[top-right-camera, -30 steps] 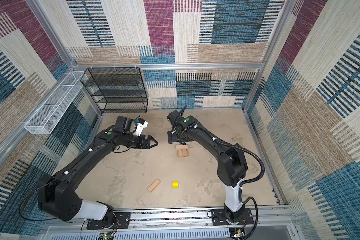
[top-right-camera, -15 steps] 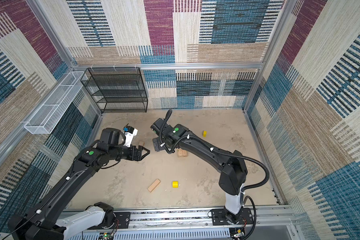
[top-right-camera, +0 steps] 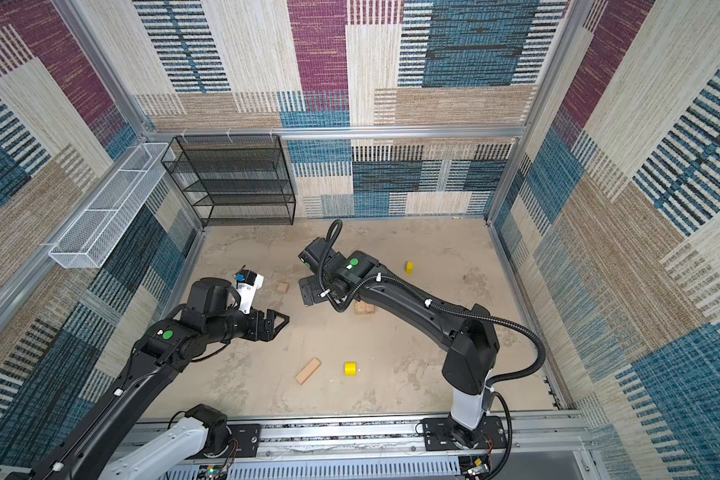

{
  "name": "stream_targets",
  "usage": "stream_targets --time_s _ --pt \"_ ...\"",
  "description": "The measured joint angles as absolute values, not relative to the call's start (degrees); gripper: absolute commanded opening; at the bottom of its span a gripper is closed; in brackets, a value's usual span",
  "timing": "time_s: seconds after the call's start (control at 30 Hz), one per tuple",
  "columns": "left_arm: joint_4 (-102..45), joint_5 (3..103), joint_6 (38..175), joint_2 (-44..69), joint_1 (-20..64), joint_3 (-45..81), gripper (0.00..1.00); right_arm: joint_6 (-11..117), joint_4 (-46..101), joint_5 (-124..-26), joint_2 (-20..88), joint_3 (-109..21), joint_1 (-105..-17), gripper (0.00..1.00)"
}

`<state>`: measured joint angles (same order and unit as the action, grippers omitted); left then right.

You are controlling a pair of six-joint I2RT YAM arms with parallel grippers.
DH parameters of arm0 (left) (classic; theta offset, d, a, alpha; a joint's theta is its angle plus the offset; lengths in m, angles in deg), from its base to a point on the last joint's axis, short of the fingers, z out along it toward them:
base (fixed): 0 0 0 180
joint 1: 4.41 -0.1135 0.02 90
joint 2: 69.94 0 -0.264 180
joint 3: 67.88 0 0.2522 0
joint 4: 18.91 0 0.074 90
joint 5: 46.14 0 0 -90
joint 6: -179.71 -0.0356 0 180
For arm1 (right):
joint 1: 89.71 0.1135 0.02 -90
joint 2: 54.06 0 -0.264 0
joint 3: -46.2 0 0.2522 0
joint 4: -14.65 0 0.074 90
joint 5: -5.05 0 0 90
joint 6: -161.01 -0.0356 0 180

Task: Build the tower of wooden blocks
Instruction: 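Raise the right gripper off the stack while the left gripper draws back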

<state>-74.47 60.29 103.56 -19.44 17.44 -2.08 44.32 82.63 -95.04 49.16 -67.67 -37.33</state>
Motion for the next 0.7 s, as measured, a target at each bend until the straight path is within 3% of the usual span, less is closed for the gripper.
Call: stream_targets --time_s 0.7 --pt "-75.52 66.69 104.32 -21.94 18.64 -5.54 0.92 39.66 85.49 -94.47 52.0 -65.9 -31.21 1.0"
